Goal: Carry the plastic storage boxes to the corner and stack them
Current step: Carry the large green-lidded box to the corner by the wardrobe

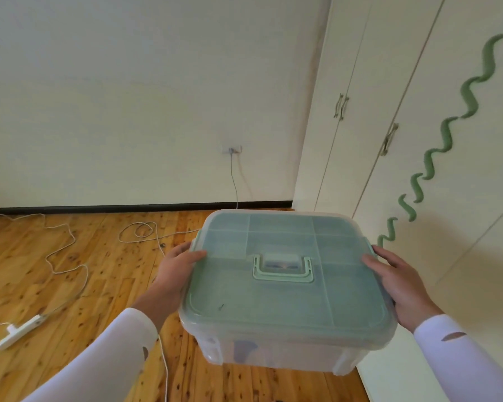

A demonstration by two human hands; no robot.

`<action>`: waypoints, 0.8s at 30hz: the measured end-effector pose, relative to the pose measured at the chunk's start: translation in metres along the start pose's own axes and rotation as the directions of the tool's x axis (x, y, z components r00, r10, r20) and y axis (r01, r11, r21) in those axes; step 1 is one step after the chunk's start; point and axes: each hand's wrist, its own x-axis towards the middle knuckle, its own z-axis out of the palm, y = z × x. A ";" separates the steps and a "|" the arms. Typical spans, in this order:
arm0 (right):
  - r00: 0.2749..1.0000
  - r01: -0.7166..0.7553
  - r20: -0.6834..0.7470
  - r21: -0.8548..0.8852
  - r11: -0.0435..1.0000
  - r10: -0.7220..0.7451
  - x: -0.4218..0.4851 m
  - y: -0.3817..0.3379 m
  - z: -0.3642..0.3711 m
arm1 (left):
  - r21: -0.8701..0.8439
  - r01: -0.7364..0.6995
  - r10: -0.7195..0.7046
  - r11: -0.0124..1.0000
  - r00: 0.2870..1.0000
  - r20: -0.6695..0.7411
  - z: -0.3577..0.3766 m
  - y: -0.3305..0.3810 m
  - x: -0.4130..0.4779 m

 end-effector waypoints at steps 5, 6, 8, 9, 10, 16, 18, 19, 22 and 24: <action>0.998 -0.021 0.063 0.000 1.000 0.021 0.103 -0.014 0.032 | -0.040 -0.018 0.016 0.999 0.998 -0.060 0.037 0.026 0.077; 0.998 -0.020 0.063 0.002 1.000 0.020 0.117 -0.016 0.036 | -0.050 -0.019 0.015 0.999 0.997 -0.073 0.042 0.029 0.088; 0.997 -0.010 0.072 0.011 1.000 0.010 0.149 -0.023 0.047 | -0.077 -0.025 0.018 0.997 0.996 -0.091 0.055 0.040 0.112; 0.996 -0.007 0.088 0.011 1.000 0.006 0.165 -0.030 0.053 | -0.098 -0.034 0.024 0.995 0.994 -0.102 0.062 0.046 0.125; 0.995 -0.001 0.103 0.003 1.000 0.001 0.186 -0.034 0.059 | -0.116 -0.042 0.028 0.992 0.993 -0.117 0.069 0.051 0.140; 0.988 0.018 0.151 -0.056 0.998 -0.009 0.277 -0.060 0.093 | -0.135 -0.059 0.036 0.989 0.986 -0.164 0.099 0.082 0.206; 0.986 0.017 0.167 -0.059 0.998 -0.007 0.304 -0.066 0.106 | -0.145 -0.070 0.043 0.987 0.982 -0.183 0.105 0.094 0.227; 0.985 0.012 0.174 -0.066 0.998 -0.001 0.319 -0.069 0.112 | -0.147 -0.070 0.041 0.987 0.981 -0.188 0.108 0.101 0.240; 0.983 0.001 0.182 -0.079 0.997 0.013 0.358 -0.071 0.130 | -0.123 -0.053 0.031 0.991 0.984 -0.175 0.116 0.117 0.276; 0.981 -0.004 0.192 -0.081 0.997 0.020 0.382 -0.072 0.142 | -0.116 -0.043 0.023 0.992 0.986 -0.166 0.122 0.126 0.302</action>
